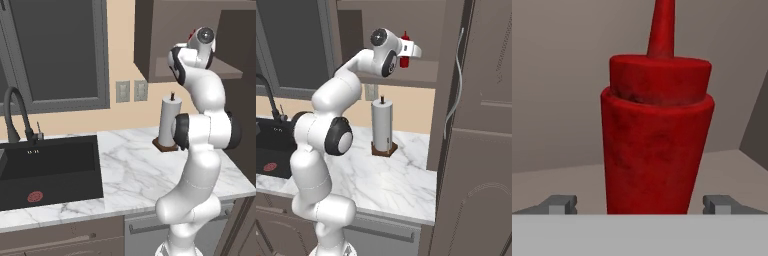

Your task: Take 2 condiments from the cabinet and move them on the counter near the stove.Make sure the condiments are lined up with each other, next to each other.

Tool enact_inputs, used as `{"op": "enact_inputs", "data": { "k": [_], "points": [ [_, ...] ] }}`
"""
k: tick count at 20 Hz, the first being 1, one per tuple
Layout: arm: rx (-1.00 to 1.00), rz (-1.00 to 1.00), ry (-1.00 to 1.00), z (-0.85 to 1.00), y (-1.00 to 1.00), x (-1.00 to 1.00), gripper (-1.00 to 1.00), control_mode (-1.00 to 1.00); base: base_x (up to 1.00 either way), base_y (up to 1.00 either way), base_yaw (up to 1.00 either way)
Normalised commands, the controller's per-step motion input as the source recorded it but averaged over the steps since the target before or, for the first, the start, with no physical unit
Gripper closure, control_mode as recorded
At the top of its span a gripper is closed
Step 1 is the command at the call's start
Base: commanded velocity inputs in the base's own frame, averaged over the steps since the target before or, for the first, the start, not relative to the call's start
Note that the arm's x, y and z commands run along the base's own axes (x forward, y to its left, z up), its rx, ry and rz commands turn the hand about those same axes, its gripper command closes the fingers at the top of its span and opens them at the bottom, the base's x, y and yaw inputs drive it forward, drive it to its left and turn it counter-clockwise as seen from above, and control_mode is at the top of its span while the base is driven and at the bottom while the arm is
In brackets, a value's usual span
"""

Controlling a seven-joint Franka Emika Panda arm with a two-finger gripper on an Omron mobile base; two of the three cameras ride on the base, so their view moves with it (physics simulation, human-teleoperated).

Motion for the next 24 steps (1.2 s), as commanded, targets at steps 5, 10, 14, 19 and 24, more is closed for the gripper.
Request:
{"op": "enact_inputs", "data": {
  "k": [5,10,14,19,24],
  "points": [
    [0.0,0.0,0.01,-0.01,-0.02,0.11,-1.0,-1.0,0.0,0.0,0.0],
    [0.0,-0.01,0.0,-0.01,-0.03,0.12,-1.0,-1.0,0.0,0.0,0.0],
    [0.0,0.0,0.0,0.0,-0.03,0.04,-1.0,-1.0,0.0,0.0,0.0],
    [0.0,0.0,0.0,0.0,-0.01,0.0,1.0,-1.0,0.0,0.0,0.0],
    [0.0,0.0,0.0,0.0,0.0,0.0,1.0,-1.0,0.0,0.0,0.0]
  ]
}}
